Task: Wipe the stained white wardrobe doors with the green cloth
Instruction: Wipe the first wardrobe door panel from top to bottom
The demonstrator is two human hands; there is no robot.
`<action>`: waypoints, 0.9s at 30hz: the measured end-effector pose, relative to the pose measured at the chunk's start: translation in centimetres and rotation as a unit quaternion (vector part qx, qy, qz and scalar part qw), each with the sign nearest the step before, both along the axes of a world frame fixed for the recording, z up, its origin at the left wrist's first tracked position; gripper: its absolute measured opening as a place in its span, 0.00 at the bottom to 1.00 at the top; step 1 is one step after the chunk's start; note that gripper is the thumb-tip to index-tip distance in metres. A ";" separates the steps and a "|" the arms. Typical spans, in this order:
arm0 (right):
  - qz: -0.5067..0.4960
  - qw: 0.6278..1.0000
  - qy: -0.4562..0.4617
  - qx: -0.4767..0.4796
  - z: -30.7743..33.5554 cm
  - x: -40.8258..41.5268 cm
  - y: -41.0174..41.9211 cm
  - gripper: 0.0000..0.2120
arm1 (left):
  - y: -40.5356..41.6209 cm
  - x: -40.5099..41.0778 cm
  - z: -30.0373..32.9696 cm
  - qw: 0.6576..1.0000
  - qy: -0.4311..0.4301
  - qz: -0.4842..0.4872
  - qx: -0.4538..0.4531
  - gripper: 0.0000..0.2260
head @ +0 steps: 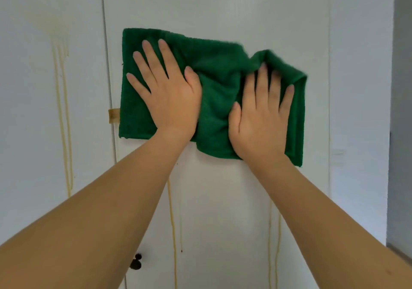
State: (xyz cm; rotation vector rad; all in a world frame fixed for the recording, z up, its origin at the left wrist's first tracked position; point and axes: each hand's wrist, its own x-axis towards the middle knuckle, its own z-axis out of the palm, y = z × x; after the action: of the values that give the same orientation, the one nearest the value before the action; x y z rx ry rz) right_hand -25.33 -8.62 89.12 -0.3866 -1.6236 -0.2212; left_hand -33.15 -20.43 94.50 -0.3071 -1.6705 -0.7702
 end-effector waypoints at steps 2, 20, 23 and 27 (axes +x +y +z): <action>0.004 0.998 -0.037 0.050 0.4 0.9 1.5 0.30 | 0.0 -0.2 -0.1 1.000 -0.001 0.002 0.004 0.30; -0.017 0.998 -0.047 0.031 5.5 4.5 7.1 0.31 | 3.3 2.4 0.7 0.993 0.086 -0.084 -0.021 0.24; -0.004 1.000 0.010 -0.019 3.8 3.9 6.2 0.31 | 3.7 2.6 0.6 0.991 0.092 -0.097 -0.005 0.24; 0.015 0.998 -0.054 -0.027 -6.3 3.8 4.0 0.29 | 5.4 3.8 -2.0 0.990 0.093 -0.109 -0.014 0.25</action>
State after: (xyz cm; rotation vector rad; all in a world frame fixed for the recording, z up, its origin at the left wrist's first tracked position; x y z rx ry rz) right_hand -21.49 -4.59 82.79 -0.3970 -1.7425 -0.1793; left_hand -29.33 -15.08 92.50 -0.5718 -1.4883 -0.8522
